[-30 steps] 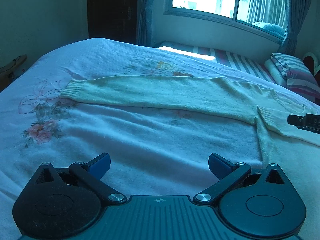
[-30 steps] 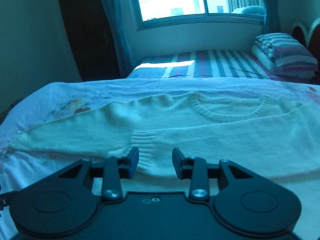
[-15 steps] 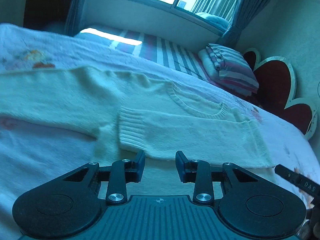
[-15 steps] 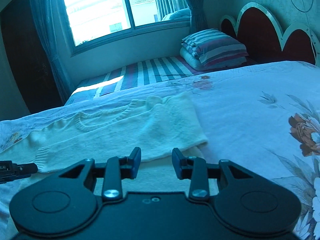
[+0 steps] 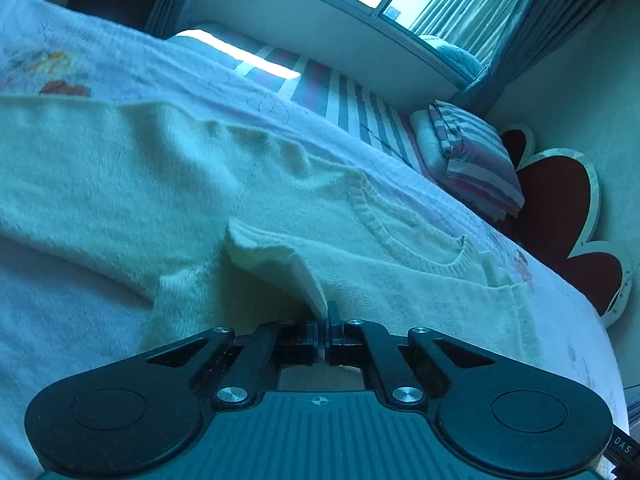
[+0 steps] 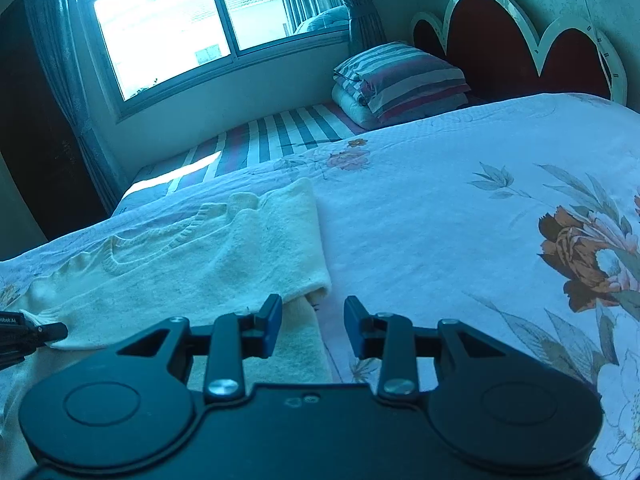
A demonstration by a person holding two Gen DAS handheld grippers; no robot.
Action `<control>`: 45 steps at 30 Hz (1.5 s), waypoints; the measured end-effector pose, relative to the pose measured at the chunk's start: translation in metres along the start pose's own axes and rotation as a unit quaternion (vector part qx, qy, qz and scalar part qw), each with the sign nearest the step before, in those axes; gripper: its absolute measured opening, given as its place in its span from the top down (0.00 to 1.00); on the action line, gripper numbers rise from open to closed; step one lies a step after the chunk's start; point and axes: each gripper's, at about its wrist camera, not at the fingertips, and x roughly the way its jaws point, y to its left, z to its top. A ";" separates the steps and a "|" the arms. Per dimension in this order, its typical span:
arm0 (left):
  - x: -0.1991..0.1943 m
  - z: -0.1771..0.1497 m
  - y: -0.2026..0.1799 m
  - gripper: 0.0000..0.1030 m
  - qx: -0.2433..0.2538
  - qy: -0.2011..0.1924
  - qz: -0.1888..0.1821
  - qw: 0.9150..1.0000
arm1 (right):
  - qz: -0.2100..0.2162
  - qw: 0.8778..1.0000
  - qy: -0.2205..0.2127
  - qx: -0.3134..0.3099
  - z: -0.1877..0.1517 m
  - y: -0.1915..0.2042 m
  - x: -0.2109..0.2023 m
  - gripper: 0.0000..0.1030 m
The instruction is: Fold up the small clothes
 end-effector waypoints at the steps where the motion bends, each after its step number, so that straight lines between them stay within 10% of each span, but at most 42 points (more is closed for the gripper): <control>1: -0.005 0.004 -0.001 0.98 0.015 -0.015 0.002 1.000 | 0.001 1.000 -0.001 -0.001 0.001 -0.001 -0.001 0.66; 17: -0.002 0.014 0.011 0.96 0.091 -0.007 0.037 0.995 | -0.042 0.998 0.034 -0.017 0.013 -0.006 0.053 0.66; 18: -0.004 0.014 0.011 0.91 0.090 -0.010 0.040 0.995 | -0.039 0.999 0.027 -0.013 0.018 -0.007 0.050 0.66; 20: -0.008 0.015 0.012 0.32 0.095 -0.028 0.060 0.993 | -0.022 1.000 -0.003 -0.017 0.029 -0.004 0.044 0.66; 22: -0.014 0.016 0.013 0.06 0.099 -0.062 0.081 0.990 | -0.013 1.000 -0.010 -0.027 0.040 0.001 0.050 0.66; 39: 0.024 0.040 0.026 0.21 0.131 -0.065 0.161 0.976 | -0.064 0.992 0.048 -0.097 0.084 0.015 0.163 0.61; 45: 0.013 0.036 0.027 0.21 0.142 -0.058 0.156 0.976 | -0.049 0.996 0.012 -0.076 0.081 0.002 0.105 0.61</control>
